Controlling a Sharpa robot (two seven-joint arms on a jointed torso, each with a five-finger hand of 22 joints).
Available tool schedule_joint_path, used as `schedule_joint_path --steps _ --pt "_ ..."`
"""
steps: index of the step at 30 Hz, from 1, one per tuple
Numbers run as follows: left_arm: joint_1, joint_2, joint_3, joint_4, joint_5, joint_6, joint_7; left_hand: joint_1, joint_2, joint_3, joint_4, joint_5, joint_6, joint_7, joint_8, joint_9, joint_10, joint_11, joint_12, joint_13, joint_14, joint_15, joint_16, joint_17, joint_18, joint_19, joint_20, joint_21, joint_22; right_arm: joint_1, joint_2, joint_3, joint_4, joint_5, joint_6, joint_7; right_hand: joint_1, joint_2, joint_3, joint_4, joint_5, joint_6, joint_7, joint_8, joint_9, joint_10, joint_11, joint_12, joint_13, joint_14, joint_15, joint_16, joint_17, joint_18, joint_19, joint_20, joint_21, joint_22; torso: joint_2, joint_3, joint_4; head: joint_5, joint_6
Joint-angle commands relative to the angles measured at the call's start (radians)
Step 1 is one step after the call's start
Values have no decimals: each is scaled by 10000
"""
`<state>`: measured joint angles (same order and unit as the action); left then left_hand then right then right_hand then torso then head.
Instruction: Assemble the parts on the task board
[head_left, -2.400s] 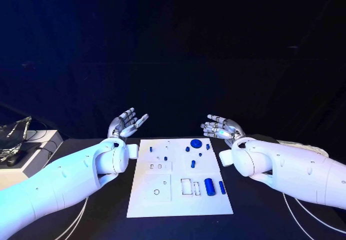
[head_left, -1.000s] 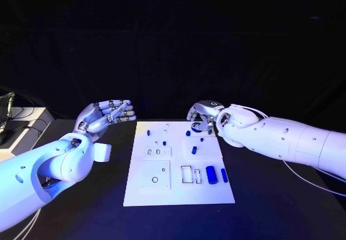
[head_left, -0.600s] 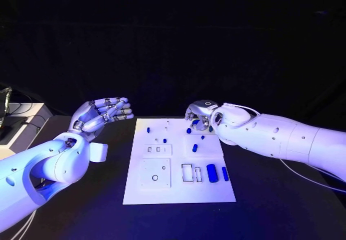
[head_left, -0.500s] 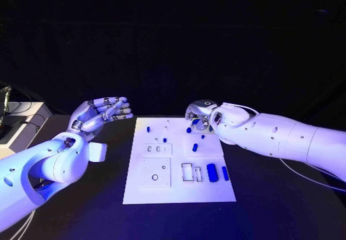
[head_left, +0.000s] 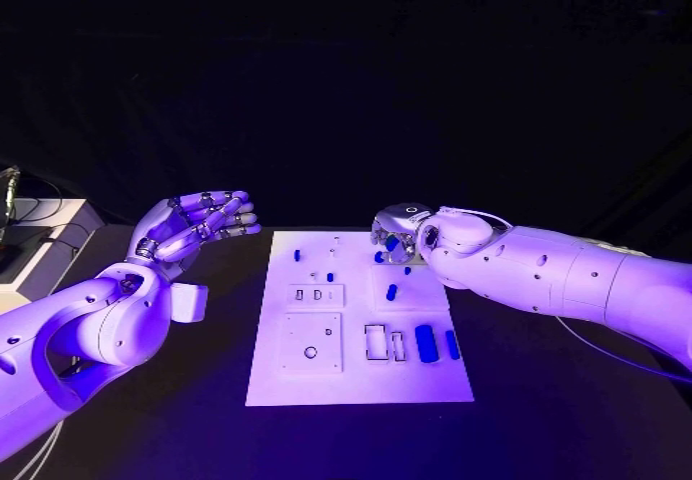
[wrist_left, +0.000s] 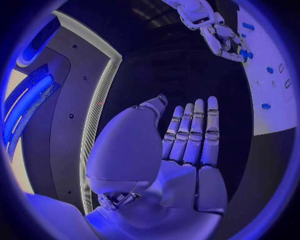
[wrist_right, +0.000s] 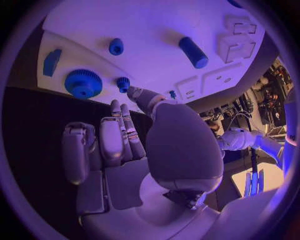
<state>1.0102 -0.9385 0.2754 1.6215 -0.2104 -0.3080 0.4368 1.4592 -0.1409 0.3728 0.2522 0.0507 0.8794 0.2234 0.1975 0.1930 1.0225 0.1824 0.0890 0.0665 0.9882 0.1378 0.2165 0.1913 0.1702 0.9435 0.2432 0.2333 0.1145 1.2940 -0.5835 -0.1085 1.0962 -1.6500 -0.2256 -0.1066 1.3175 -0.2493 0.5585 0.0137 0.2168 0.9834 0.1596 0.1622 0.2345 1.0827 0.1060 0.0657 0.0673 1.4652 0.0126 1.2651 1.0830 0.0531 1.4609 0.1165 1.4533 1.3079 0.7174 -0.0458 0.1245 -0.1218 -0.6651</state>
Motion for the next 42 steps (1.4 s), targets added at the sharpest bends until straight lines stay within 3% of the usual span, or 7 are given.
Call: schedule_joint_path --steps 1,18,27,34,42 --pt "5 -10 23 53 -80 192 45 19 -93 63 -10 -1 37 89 28 -15 67 -19 -66 -9 28 14 21 16 133 64 4 61 17 -25 27 0 -30 -190 336 -54 95 -14 -53 7 26 -53 10 -26 9 -71 5 -27 10 223 66 57 8 -124 196 48 57 859 74 -13 61 -24 -18" --pt "6 -60 64 47 -103 192 33 12 -103 68 -12 -2 32 95 19 -20 62 -14 -82 -12 15 18 11 19 131 70 2 66 17 -75 78 -1 -136 -184 391 -79 154 165 42 81 50 91 7 62 78 205 -10 32 44 176 64 182 42 -123 179 61 87 900 225 -64 172 -128 36" --pt "6 -60 70 -9 -105 197 5 12 -103 68 -12 -2 32 95 19 -20 62 -14 -82 -12 15 18 11 19 131 70 2 66 17 -88 60 -1 -124 -181 270 -129 255 467 519 144 -85 426 -38 297 253 717 -94 50 78 137 3 298 61 -131 182 18 139 985 271 -83 194 -146 45" --pt "6 -59 70 -46 -105 205 -8 7 -101 82 -14 -2 31 99 9 -26 58 -9 -101 -14 1 22 -1 24 129 76 0 71 17 -90 12 -1 -83 -213 48 -182 317 495 675 82 -107 525 -68 394 353 892 -132 41 89 125 -31 325 52 -131 176 -12 146 1001 306 -95 220 -160 67" --pt "5 -52 70 -81 -105 216 -12 10 -98 94 -18 -2 31 99 4 -30 57 -8 -113 -15 -8 25 -8 27 128 81 -1 74 18 -92 -55 4 109 -268 -649 -221 523 627 990 -147 -228 642 -98 550 541 1272 -213 66 149 111 -99 366 37 -149 210 -75 206 1103 331 -111 243 -189 113"
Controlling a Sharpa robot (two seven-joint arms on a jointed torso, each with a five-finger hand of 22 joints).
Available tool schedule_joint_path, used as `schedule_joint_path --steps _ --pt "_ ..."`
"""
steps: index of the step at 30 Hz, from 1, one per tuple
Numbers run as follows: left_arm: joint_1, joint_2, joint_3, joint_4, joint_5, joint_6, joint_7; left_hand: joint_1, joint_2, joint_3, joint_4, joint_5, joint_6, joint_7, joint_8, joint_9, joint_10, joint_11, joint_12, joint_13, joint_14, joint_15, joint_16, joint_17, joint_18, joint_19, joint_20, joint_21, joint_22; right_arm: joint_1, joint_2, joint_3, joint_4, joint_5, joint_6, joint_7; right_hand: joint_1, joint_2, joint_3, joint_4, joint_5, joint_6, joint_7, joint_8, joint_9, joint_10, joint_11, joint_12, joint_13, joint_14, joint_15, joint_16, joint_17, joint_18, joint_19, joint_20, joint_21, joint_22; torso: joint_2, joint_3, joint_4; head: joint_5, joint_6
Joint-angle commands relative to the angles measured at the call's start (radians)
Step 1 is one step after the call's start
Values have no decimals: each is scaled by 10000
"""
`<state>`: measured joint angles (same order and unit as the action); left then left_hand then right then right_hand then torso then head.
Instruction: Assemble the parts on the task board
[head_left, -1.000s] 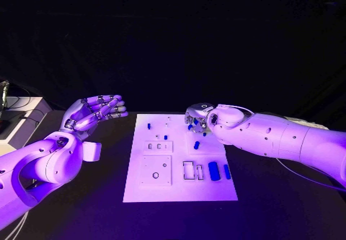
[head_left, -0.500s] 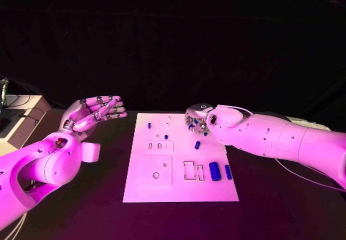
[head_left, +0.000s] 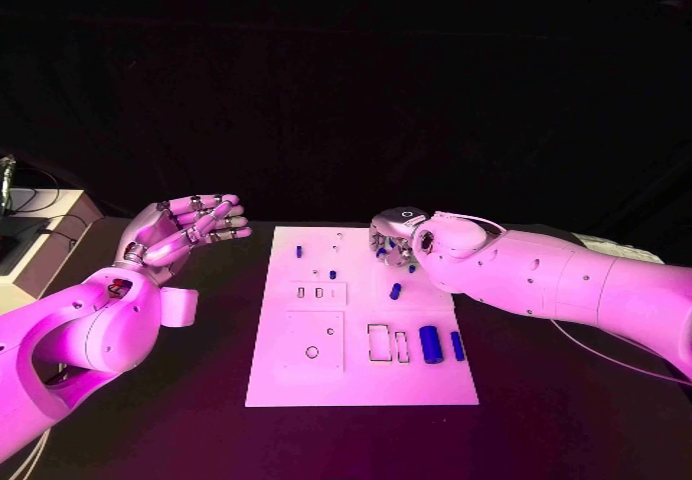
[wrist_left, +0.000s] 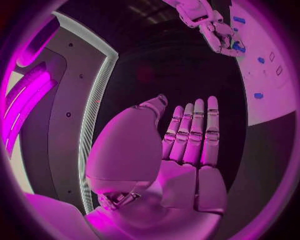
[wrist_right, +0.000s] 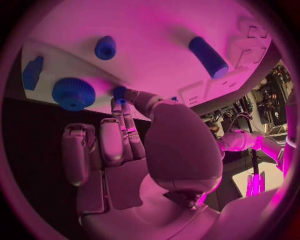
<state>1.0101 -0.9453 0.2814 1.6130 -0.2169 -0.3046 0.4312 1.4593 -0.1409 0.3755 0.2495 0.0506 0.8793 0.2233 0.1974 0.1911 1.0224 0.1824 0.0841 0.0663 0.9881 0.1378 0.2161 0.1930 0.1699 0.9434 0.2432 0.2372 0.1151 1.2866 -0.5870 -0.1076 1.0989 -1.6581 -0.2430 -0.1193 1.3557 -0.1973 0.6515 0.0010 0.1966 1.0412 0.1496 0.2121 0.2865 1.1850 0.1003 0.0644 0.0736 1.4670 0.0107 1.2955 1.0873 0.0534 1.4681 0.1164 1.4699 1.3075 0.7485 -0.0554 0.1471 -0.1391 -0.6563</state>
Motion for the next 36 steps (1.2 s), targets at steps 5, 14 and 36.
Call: schedule_joint_path --steps 5,14,36 --pt "5 17 11 -4 -40 187 44 9 -98 67 9 -1 31 99 5 -11 57 -8 -63 -13 -7 25 -4 10 131 81 -1 35 12 -14 -70 36 296 -293 -871 -237 133 88 79 -59 -84 94 -3 89 68 323 -169 78 101 96 -90 82 9 -158 148 -86 55 1134 29 -31 30 -35 75" --pt "5 24 11 11 -44 193 45 20 -96 88 -4 -1 30 98 -4 -16 54 -6 -81 -15 -23 28 -17 14 130 90 -4 42 13 17 258 134 216 -541 -1829 -576 57 41 67 -72 -241 119 -9 134 137 412 -183 60 119 105 -100 121 44 -175 186 -98 102 1211 46 -68 99 -86 154" --pt "7 15 25 168 -97 224 20 33 -100 113 -25 -1 24 103 -19 -26 45 -1 -108 -17 -47 32 -37 20 128 102 -7 52 15 -22 1482 155 -944 -954 -2864 -868 69 -2 80 -117 -249 111 -6 140 162 444 -190 49 125 109 -108 135 48 -181 199 -105 118 1237 99 -184 312 -146 189"
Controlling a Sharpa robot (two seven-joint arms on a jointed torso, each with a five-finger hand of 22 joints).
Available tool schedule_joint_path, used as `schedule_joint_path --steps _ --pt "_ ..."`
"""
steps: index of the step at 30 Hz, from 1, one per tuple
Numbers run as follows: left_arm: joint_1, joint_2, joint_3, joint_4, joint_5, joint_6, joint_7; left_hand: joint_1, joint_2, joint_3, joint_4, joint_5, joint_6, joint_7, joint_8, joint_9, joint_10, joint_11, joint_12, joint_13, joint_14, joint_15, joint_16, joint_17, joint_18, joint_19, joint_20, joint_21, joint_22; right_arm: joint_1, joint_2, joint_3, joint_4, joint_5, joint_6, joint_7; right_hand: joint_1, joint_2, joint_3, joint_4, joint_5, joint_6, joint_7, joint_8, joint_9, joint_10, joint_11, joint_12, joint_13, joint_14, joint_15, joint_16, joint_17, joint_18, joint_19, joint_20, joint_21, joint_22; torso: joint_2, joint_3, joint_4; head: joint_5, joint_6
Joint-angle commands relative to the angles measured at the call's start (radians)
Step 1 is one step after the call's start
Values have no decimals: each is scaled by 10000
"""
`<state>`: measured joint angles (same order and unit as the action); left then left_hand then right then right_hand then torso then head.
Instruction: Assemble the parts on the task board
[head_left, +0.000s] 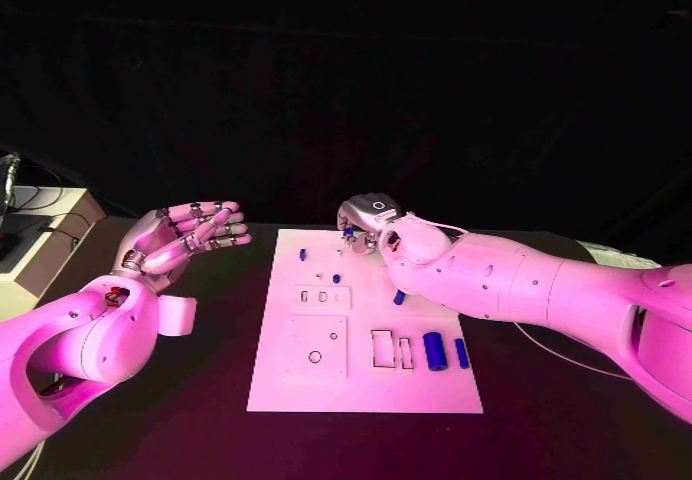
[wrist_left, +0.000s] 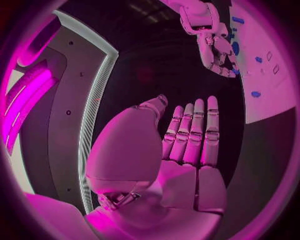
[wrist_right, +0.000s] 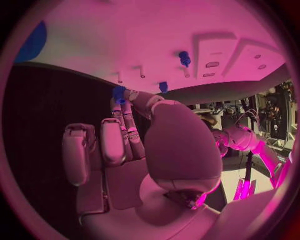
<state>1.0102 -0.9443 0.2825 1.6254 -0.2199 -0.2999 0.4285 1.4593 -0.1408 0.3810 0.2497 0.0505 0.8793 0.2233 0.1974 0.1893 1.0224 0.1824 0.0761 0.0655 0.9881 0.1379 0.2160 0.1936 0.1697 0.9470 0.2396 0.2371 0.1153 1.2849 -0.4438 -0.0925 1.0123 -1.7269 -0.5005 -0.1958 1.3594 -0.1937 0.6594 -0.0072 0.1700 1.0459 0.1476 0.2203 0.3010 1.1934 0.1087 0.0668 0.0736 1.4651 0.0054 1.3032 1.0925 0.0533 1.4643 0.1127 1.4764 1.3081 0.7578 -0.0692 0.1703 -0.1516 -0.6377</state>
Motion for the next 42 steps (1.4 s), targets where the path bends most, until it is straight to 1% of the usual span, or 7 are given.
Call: schedule_joint_path --steps 1,4,11,16,21,28,42 --pt "6 0 16 53 -69 177 44 33 -101 58 -27 -1 24 103 -19 -8 46 -1 -29 -9 -47 32 -36 14 131 66 29 52 12 -9 89 4 -136 -266 -281 -90 32 -38 1 -35 17 64 15 57 17 360 -274 24 125 128 -56 58 -4 -180 237 -68 53 1232 10 -61 101 -32 -7" --pt "7 -9 23 70 -71 179 38 33 -101 58 -27 -1 24 103 -19 -8 46 -1 -29 -9 -47 32 -36 14 131 66 29 52 12 -29 159 5 -239 -267 -266 -72 27 -54 1 -42 13 60 17 56 22 356 -271 16 124 131 -55 68 11 -177 230 -69 45 1221 20 -85 138 -48 -9" --pt "8 -21 37 97 -75 188 26 33 -101 58 -27 -1 24 103 -19 -8 46 -1 -29 -9 -47 32 -36 14 131 66 29 52 12 -82 272 5 -440 -264 -122 -48 22 -66 2 -47 10 52 20 54 26 350 -267 7 122 132 -54 70 11 -179 233 -69 49 1227 40 -108 183 -56 -15" --pt "8 -29 43 87 -76 185 16 33 -101 58 -27 -1 24 103 -19 -8 46 -1 -29 -9 -47 32 -36 14 131 66 29 52 12 -96 282 5 -469 -259 64 -27 15 -77 3 -50 6 46 21 52 31 346 -264 0 121 132 -52 73 11 -182 239 -69 56 1239 62 -111 150 -21 -32" --pt "8 -38 46 79 -77 188 6 33 -108 80 -41 -2 24 107 -32 -17 45 3 -51 -9 -63 36 -53 22 128 75 27 60 13 -100 269 4 -514 -252 225 -7 15 -77 3 -50 6 46 21 52 31 346 -264 0 121 132 -52 73 11 -182 239 -69 56 1239 75 -111 148 -30 -32" --pt "8 -46 49 79 -77 197 -3 33 -108 80 -41 -2 24 107 -32 -17 45 3 -51 -9 -63 36 -53 22 128 75 27 60 13 -102 259 3 -613 -261 315 -57 11 -89 6 -56 4 39 21 51 37 342 -263 -8 119 131 -50 74 9 -180 233 -69 51 1231 81 -129 178 -38 -43" --pt "8 -48 51 80 -78 200 -14 31 -112 83 -44 -2 23 108 -35 -19 44 5 -57 -9 -70 38 -58 23 127 77 27 62 13 -162 331 -4 -714 -223 513 76 -13 -122 3 -61 -10 16 26 42 47 332 -256 -22 116 130 -45 77 5 -178 226 -67 45 1224 119 -160 190 -30 -51"
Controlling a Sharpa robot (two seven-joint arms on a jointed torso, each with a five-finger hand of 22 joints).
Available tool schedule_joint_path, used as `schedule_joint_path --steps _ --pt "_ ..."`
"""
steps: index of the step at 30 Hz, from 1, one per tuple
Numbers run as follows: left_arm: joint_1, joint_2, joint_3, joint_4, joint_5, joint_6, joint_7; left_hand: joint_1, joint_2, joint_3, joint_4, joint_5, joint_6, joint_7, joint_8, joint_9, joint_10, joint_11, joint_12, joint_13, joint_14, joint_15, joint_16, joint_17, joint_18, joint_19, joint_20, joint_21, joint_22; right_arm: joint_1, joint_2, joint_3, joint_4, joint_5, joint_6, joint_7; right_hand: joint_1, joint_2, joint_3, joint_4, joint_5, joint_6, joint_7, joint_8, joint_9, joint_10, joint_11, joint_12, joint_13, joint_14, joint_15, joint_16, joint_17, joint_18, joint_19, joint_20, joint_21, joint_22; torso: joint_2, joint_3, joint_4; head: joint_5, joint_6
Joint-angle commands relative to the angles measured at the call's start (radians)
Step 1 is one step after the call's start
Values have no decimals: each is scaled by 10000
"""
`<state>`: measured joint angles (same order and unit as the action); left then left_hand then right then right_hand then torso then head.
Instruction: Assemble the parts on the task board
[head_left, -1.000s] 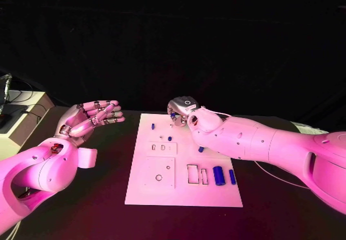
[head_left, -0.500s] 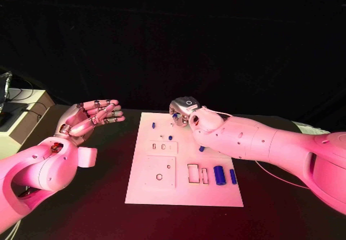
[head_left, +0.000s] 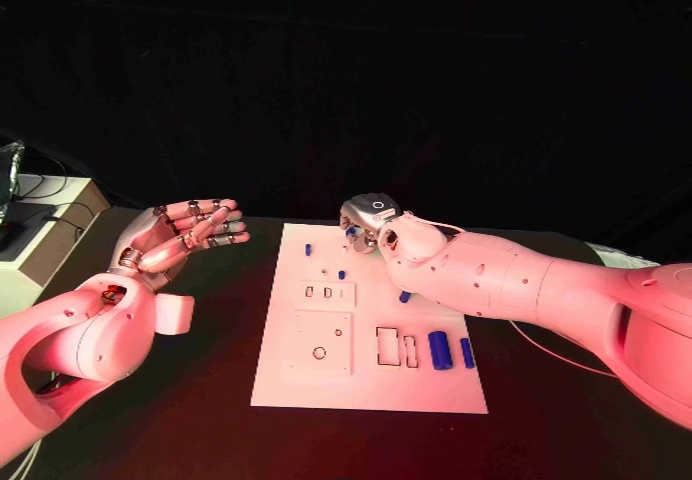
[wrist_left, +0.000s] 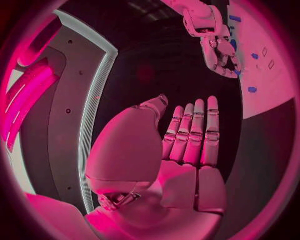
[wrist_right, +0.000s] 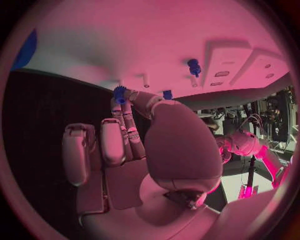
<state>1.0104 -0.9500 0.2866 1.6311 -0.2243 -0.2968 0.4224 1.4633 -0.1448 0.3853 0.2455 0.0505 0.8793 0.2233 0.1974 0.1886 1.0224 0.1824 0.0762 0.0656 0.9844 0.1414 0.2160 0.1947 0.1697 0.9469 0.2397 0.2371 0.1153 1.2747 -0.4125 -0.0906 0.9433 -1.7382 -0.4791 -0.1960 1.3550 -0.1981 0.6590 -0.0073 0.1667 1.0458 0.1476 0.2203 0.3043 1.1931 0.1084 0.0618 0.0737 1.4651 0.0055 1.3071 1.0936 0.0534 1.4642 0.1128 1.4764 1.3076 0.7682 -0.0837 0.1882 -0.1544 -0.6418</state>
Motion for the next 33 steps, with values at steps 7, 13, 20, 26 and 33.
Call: schedule_joint_path --steps 7,13,20,26,33 --pt "6 30 12 -10 -36 167 46 -8 -72 41 -1 -1 23 108 -35 -12 44 5 -57 -10 -33 2 -59 12 127 78 26 62 13 -75 62 -26 -51 -108 254 129 -19 -121 11 -55 -11 -46 35 14 27 277 -236 1 99 119 -32 27 -41 -172 207 -59 27 1205 20 -35 7 -15 -33" --pt "6 40 12 -30 -36 168 44 -8 -72 41 -1 -1 23 108 -35 -12 44 5 -57 -10 -33 2 -59 12 127 78 26 62 13 -78 89 -28 -150 -83 311 156 -105 -224 56 -47 -63 -224 80 -78 48 46 -173 -21 32 77 16 -27 -160 -147 136 -21 -43 1113 29 -42 7 -25 -56" --pt "6 41 12 -54 -36 165 39 -16 -83 64 -16 -2 23 114 -52 -23 42 10 -82 -11 -56 8 -82 22 125 87 25 72 12 -79 101 -31 -218 -28 190 234 -194 -474 19 -49 -261 -656 270 -333 80 -1455 109 -20 -123 -53 253 -231 -572 -61 -94 188 -297 787 36 -42 11 -33 -42" --pt "6 39 12 -74 -36 162 29 -16 -83 64 -16 -2 23 114 -52 -23 42 10 -82 -11 -56 8 -82 22 125 87 25 72 12 -79 -2 -33 -87 72 -10 325 572 -102 -2361 257 -234 -1349 -55 -913 -106 -2926 343 -8 -112 -137 455 -279 -876 0 -216 404 -511 581 31 -42 7 -20 -43" --pt "5 13 12 -103 -36 164 26 -21 -87 66 -18 -2 21 118 -56 -26 38 13 -88 -11 -65 11 -89 23 124 88 25 73 12 -78 -606 -20 736 198 -332 273 1450 -13 -3713 1111 -167 -1459 -171 -1142 -241 -3126 389 6 -104 -158 497 -218 -950 11 -219 448 -576 553 36 -31 -19 3 -25"
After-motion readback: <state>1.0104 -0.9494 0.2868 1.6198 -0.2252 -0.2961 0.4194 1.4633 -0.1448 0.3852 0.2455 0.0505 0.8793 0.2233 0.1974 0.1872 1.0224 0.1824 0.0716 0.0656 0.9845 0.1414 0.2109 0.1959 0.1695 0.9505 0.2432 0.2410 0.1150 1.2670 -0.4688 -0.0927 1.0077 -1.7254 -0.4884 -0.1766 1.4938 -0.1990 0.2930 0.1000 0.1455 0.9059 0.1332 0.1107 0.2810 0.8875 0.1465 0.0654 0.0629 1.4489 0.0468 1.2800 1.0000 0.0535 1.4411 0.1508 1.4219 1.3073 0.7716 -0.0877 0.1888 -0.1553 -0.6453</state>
